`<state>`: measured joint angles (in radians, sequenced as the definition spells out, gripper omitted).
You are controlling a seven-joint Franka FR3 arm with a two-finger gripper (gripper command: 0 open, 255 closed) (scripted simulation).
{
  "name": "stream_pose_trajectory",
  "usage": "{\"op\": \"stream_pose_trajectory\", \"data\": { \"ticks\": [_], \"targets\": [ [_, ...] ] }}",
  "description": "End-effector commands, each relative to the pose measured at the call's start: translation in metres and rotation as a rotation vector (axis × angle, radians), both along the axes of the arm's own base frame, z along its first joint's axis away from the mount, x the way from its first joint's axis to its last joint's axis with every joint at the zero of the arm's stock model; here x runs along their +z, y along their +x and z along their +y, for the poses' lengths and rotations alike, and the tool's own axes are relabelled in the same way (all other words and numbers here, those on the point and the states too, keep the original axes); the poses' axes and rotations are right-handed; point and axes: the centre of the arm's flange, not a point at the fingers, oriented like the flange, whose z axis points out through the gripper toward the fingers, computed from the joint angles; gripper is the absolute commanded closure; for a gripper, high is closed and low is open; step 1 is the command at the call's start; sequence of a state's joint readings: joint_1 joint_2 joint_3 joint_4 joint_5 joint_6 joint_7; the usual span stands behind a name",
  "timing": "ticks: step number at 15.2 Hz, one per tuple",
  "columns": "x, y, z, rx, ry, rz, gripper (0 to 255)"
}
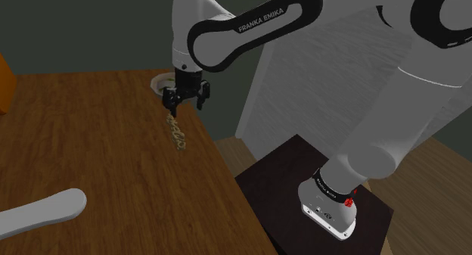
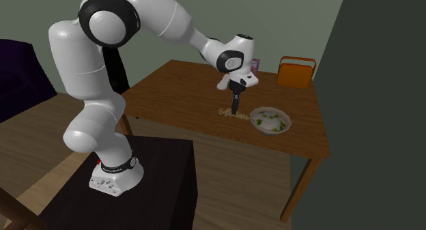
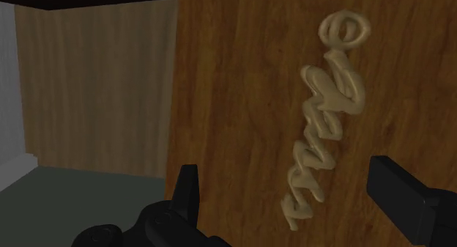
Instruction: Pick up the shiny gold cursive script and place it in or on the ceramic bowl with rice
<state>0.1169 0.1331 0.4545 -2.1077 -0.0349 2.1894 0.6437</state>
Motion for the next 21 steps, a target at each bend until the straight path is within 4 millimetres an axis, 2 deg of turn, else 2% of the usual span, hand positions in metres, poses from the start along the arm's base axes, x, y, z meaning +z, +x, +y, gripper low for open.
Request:
{"op": "stream_pose_trajectory", "data": {
  "ticks": [1,3,10,18,19,21],
  "targets": [
    [-0.014,0.011,0.020,-0.009,0.009,-0.004,0],
    [-0.022,0.020,0.032,-0.015,0.015,-0.007,0],
    [-0.062,0.018,0.033,-0.015,0.015,-0.007,0],
    [-0.062,0.018,0.033,-0.015,0.015,-0.007,0],
    [-0.062,0.018,0.033,-0.015,0.015,-0.007,255],
    [-0.062,0.018,0.033,-0.015,0.015,-0.007,255]
  ]
}}
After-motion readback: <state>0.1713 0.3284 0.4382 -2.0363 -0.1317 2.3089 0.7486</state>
